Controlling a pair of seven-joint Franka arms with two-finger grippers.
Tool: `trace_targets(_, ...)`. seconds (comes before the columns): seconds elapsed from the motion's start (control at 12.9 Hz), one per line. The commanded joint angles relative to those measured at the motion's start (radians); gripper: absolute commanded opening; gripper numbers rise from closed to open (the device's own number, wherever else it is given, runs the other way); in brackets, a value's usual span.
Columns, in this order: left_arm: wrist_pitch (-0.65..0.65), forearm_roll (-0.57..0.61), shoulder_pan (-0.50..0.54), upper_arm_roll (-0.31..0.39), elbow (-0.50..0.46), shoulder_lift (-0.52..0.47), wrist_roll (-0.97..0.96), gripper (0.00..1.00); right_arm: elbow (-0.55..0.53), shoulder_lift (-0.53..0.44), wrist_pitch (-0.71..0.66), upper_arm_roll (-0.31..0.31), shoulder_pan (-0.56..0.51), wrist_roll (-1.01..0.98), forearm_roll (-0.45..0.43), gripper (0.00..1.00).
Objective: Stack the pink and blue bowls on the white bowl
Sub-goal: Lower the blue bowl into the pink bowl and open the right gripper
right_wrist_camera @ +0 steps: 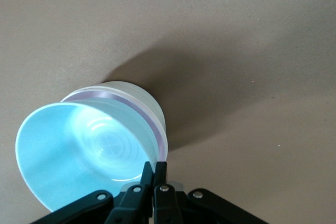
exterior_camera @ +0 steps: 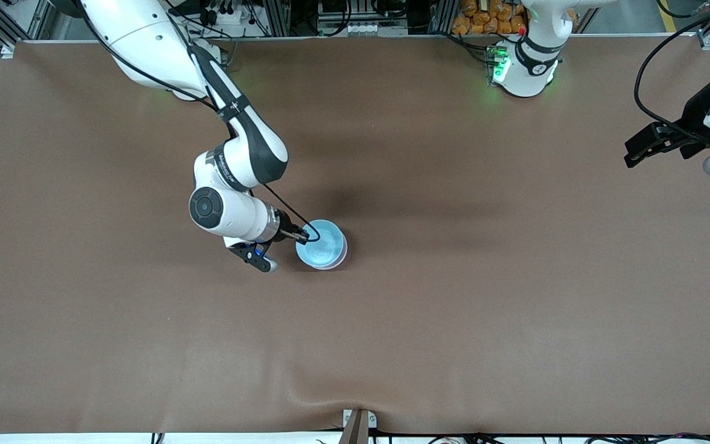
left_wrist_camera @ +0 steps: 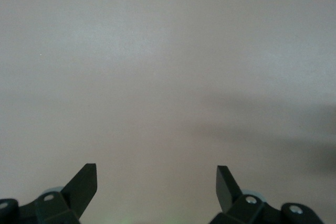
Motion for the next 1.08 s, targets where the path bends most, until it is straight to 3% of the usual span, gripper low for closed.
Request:
trace_targets(0.0,-0.008,0.002,0.004,-0.002,-0.015,-0.025,0.018,1.00,0.003,0.014,0.025,-0.010,0.016,0.012,0.021,0.00)
trace_targets(0.15,-0.008,0.002,0.004,-0.002,-0.015,-0.025,0.018,1.00,0.002,0.026,0.049,-0.010,0.031,0.047,0.021,0.00)
trace_targets(0.23,-0.008,0.002,0.004,-0.002,-0.015,-0.025,0.018,1.00,0.002,0.032,0.059,-0.010,0.034,0.056,0.021,0.06)
trace_targets(0.31,-0.008,0.002,0.004,-0.002,-0.015,-0.025,0.018,1.00,0.002,0.035,0.067,-0.010,0.034,0.056,0.021,0.27)
trace_targets(0.39,-0.008,0.002,0.004,-0.002,-0.015,-0.025,0.018,1.00,0.003,0.040,0.064,-0.011,0.032,0.056,0.021,0.81)
trace_targets(0.46,-0.008,0.002,0.004,-0.002,-0.014,-0.025,0.018,1.00,0.009,0.037,0.053,-0.011,0.020,0.049,0.021,1.00)
trace_targets(0.69,-0.008,0.002,0.004,-0.001,-0.012,-0.025,0.018,1.00,0.073,0.028,-0.052,-0.018,0.006,0.047,0.007,1.00)
trace_targets(1.0,-0.008,-0.007,0.004,0.001,-0.014,-0.025,0.018,1.00,0.348,0.034,-0.402,-0.057,-0.084,0.038,-0.001,1.00)
